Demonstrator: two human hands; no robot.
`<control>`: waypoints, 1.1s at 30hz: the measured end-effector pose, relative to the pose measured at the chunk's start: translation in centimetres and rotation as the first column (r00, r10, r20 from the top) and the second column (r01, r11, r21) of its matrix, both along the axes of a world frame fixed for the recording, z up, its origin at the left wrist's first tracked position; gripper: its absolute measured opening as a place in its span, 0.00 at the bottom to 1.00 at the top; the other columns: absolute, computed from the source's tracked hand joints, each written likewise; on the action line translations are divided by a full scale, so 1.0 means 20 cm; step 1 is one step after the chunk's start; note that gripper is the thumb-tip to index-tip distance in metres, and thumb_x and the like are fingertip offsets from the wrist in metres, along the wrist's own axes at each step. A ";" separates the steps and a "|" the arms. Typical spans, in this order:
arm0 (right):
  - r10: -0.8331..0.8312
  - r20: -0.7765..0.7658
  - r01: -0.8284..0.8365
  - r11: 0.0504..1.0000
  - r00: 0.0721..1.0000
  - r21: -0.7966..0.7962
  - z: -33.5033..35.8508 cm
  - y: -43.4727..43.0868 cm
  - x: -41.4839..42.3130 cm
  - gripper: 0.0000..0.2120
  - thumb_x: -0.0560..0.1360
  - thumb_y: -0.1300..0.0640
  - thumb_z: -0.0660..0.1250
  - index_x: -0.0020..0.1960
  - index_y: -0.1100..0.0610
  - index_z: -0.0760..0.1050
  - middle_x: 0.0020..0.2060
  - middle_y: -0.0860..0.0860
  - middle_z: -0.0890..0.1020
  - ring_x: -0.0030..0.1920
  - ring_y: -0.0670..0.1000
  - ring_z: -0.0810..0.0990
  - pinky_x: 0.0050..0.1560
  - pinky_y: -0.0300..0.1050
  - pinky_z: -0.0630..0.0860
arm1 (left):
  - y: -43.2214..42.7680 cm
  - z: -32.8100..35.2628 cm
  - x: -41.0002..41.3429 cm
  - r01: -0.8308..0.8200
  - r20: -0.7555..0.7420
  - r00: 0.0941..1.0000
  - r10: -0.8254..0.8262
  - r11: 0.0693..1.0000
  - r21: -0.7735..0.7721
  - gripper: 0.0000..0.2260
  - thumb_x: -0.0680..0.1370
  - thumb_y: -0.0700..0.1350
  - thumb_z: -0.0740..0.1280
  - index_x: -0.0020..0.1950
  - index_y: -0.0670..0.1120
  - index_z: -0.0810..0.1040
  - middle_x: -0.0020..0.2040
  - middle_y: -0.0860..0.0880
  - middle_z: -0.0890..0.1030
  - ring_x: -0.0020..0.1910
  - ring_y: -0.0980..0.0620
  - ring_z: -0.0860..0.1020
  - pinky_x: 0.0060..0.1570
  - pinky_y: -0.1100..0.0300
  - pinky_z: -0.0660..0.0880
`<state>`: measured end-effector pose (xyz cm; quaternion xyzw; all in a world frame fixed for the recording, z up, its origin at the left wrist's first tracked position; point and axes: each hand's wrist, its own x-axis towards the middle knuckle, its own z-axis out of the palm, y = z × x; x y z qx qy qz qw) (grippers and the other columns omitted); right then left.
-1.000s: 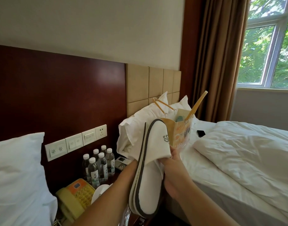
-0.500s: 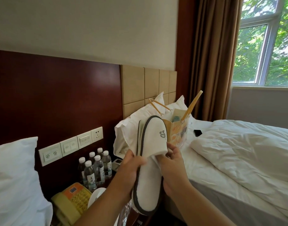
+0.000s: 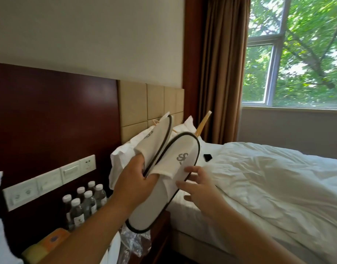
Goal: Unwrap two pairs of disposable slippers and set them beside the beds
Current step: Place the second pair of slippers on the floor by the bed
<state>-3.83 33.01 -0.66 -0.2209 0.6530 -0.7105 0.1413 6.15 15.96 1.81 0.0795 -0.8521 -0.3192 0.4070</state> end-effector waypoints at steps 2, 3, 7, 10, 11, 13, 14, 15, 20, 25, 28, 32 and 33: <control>-0.069 -0.057 0.078 0.982 0.996 0.172 0.04 0.10 -0.02 0.18 0.70 0.60 0.76 0.54 0.45 0.74 0.55 0.48 0.78 0.42 0.49 0.82 0.34 0.42 0.77 | -0.01 0.02 -0.06 -0.034 -0.006 0.999 0.033 0.985 -0.168 0.12 0.73 0.58 0.66 0.50 0.54 0.70 0.44 0.56 0.77 0.41 0.56 0.76 0.35 0.66 0.69; -0.156 -0.115 0.178 0.958 0.981 0.224 0.06 0.16 -0.03 0.18 0.69 0.60 0.75 0.52 0.43 0.74 0.55 0.46 0.76 0.41 0.48 0.80 0.32 0.40 0.75 | -0.01 0.03 -0.09 -0.020 -0.005 1.000 0.019 0.970 -0.243 0.13 0.74 0.56 0.67 0.54 0.52 0.72 0.48 0.53 0.78 0.46 0.53 0.77 0.40 0.63 0.72; -0.411 -0.538 0.569 0.806 0.736 0.164 0.22 0.38 -0.03 0.18 0.69 0.58 0.72 0.55 0.45 0.73 0.57 0.45 0.74 0.54 0.47 0.77 0.43 0.37 0.72 | 0.03 0.07 -0.23 0.092 0.059 0.996 -0.071 0.856 -0.508 0.17 0.75 0.52 0.70 0.61 0.46 0.79 0.62 0.45 0.78 0.59 0.42 0.75 0.57 0.49 0.72; -0.225 -0.817 0.620 0.761 0.531 0.193 0.36 0.48 0.04 0.20 0.68 0.58 0.71 0.58 0.47 0.74 0.59 0.44 0.72 0.59 0.48 0.73 0.53 0.37 0.69 | 0.09 0.07 -0.31 0.100 0.070 0.995 -0.071 0.783 -0.613 0.13 0.66 0.44 0.78 0.49 0.48 0.86 0.49 0.44 0.79 0.50 0.38 0.73 0.46 0.50 0.66; -0.136 -0.855 0.615 0.750 0.501 0.241 0.40 0.49 0.07 0.21 0.67 0.57 0.71 0.60 0.48 0.75 0.61 0.46 0.73 0.61 0.49 0.73 0.58 0.40 0.70 | 0.12 0.07 -0.33 0.115 0.079 0.993 -0.084 0.773 -0.624 0.12 0.64 0.43 0.78 0.47 0.49 0.86 0.46 0.45 0.77 0.48 0.38 0.73 0.44 0.52 0.63; 0.030 -0.870 0.598 0.715 0.491 0.362 0.46 0.49 0.12 0.24 0.67 0.54 0.70 0.63 0.49 0.76 0.65 0.47 0.75 0.65 0.51 0.73 0.65 0.53 0.70 | 0.16 0.07 -0.34 0.155 0.087 0.988 -0.129 0.764 -0.627 0.11 0.65 0.45 0.78 0.46 0.51 0.86 0.43 0.48 0.72 0.47 0.42 0.70 0.45 0.53 0.59; 0.101 -0.863 0.585 0.696 0.495 0.416 0.48 0.48 0.13 0.24 0.67 0.53 0.70 0.64 0.48 0.76 0.66 0.47 0.75 0.66 0.53 0.73 0.66 0.57 0.70 | 0.18 0.06 -0.35 0.183 0.094 0.983 -0.160 0.756 -0.628 0.11 0.66 0.46 0.78 0.47 0.52 0.86 0.43 0.50 0.70 0.46 0.45 0.68 0.46 0.54 0.59; 0.158 -0.855 0.570 0.684 0.494 0.456 0.48 0.47 0.14 0.24 0.68 0.53 0.71 0.64 0.48 0.76 0.65 0.47 0.76 0.66 0.53 0.73 0.66 0.59 0.70 | 0.20 0.06 -0.35 0.223 0.109 0.974 -0.200 0.737 -0.638 0.10 0.67 0.47 0.78 0.48 0.52 0.86 0.43 0.51 0.68 0.46 0.48 0.66 0.46 0.55 0.60; 0.396 -0.805 0.574 0.565 0.442 0.593 0.42 0.48 0.14 0.19 0.70 0.43 0.72 0.59 0.42 0.77 0.61 0.42 0.78 0.68 0.49 0.70 0.71 0.54 0.62 | 0.31 0.10 -0.34 0.417 0.225 0.903 -0.367 0.618 -0.667 0.10 0.69 0.40 0.76 0.49 0.49 0.86 0.41 0.53 0.67 0.41 0.51 0.70 0.39 0.61 0.64; 0.537 -0.762 0.596 0.494 0.364 0.633 0.40 0.57 0.11 0.15 0.71 0.36 0.66 0.46 0.47 0.73 0.41 0.43 0.79 0.53 0.46 0.78 0.78 0.57 0.50 | 0.44 0.10 -0.37 0.515 0.307 0.855 -0.419 0.610 -0.603 0.07 0.71 0.43 0.72 0.47 0.53 0.82 0.41 0.56 0.70 0.38 0.55 0.71 0.34 0.67 0.63; 0.598 -0.707 0.526 0.491 0.377 0.695 0.39 0.65 0.13 0.17 0.72 0.36 0.65 0.54 0.44 0.72 0.45 0.42 0.81 0.50 0.46 0.80 0.76 0.57 0.56 | 0.53 0.12 -0.40 0.504 0.279 0.863 -0.421 0.668 -0.548 0.12 0.66 0.47 0.75 0.39 0.56 0.73 0.40 0.59 0.67 0.38 0.57 0.70 0.33 0.65 0.66; 0.616 -0.637 0.584 0.328 0.464 0.743 0.42 0.78 0.17 0.22 0.72 0.33 0.64 0.64 0.39 0.70 0.49 0.44 0.80 0.49 0.49 0.78 0.64 0.51 0.65 | 0.66 0.17 -0.43 0.512 0.304 0.848 -0.435 0.521 -0.683 0.11 0.69 0.49 0.75 0.35 0.60 0.73 0.42 0.56 0.67 0.44 0.55 0.66 0.40 0.59 0.68; 0.599 -0.622 0.605 0.269 0.504 0.749 0.44 0.82 0.17 0.23 0.72 0.33 0.64 0.64 0.39 0.71 0.49 0.44 0.80 0.50 0.50 0.78 0.63 0.51 0.65 | 0.69 0.18 -0.44 0.518 0.305 0.840 -0.448 0.497 -0.696 0.10 0.70 0.51 0.74 0.36 0.61 0.74 0.43 0.56 0.67 0.44 0.55 0.66 0.40 0.60 0.67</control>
